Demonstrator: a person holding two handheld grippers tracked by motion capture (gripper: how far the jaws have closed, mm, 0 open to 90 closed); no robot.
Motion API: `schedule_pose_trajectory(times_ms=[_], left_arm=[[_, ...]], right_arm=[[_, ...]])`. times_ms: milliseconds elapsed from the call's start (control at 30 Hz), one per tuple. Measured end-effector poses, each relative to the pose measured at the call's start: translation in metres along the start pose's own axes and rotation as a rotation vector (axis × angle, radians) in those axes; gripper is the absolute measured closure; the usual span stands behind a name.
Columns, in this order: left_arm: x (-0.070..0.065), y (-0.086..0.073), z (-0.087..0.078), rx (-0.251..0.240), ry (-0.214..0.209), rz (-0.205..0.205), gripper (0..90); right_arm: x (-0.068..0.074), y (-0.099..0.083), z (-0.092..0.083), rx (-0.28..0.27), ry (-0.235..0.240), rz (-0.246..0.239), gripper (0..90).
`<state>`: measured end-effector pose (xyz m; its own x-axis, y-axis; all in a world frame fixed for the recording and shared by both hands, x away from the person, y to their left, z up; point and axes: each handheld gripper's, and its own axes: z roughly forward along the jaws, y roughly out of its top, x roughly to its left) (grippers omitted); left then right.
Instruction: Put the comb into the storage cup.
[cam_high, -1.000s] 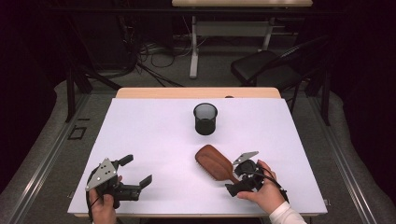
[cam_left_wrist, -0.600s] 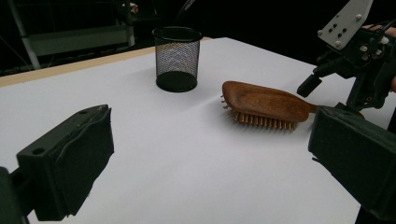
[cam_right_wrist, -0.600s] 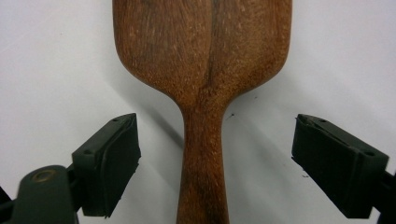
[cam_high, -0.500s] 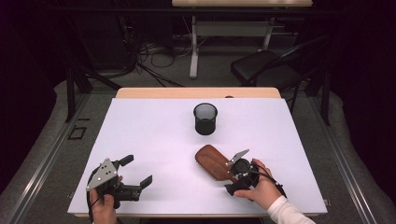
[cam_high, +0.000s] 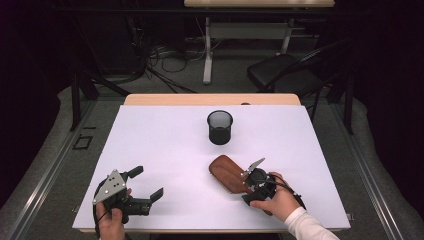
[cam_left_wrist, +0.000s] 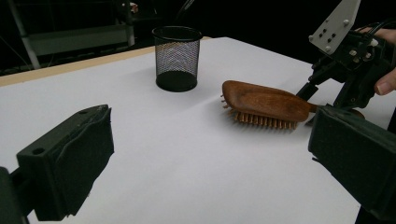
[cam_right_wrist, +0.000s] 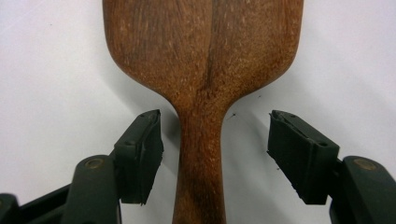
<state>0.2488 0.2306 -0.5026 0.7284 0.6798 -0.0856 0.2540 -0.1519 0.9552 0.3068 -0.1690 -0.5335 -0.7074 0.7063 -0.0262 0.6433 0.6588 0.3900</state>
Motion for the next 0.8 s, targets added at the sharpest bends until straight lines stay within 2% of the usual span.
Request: schedule_pose_trajectory(times_ms=[200, 400, 467, 500, 800], left_arm=[[-0.0001, 0.0000, 0.0000, 0.001, 0.000, 0.001, 0.3], [0.0001, -0.0001, 0.0002, 0.002, 0.000, 0.001, 0.3], [0.0001, -0.0002, 0.0003, 0.002, 0.001, 0.002, 0.3], [0.0001, -0.0002, 0.0003, 0.003, 0.001, 0.002, 0.3], [0.0002, -0.0003, 0.0003, 0.003, 0.000, 0.001, 0.3]], right_arm=[[-0.0001, 0.0016, 0.0003, 0.004, 0.012, 0.007, 40.4], [0.0004, 0.0035, 0.0006, 0.033, 0.004, 0.023, 45.7], [0.0005, 0.0039, 0.0003, 0.029, 0.003, 0.019, 48.0], [0.0004, 0.0044, -0.0003, 0.027, 0.013, 0.015, 52.1], [-0.0011, 0.0048, 0.0003, 0.034, 0.028, -0.004, 62.9]])
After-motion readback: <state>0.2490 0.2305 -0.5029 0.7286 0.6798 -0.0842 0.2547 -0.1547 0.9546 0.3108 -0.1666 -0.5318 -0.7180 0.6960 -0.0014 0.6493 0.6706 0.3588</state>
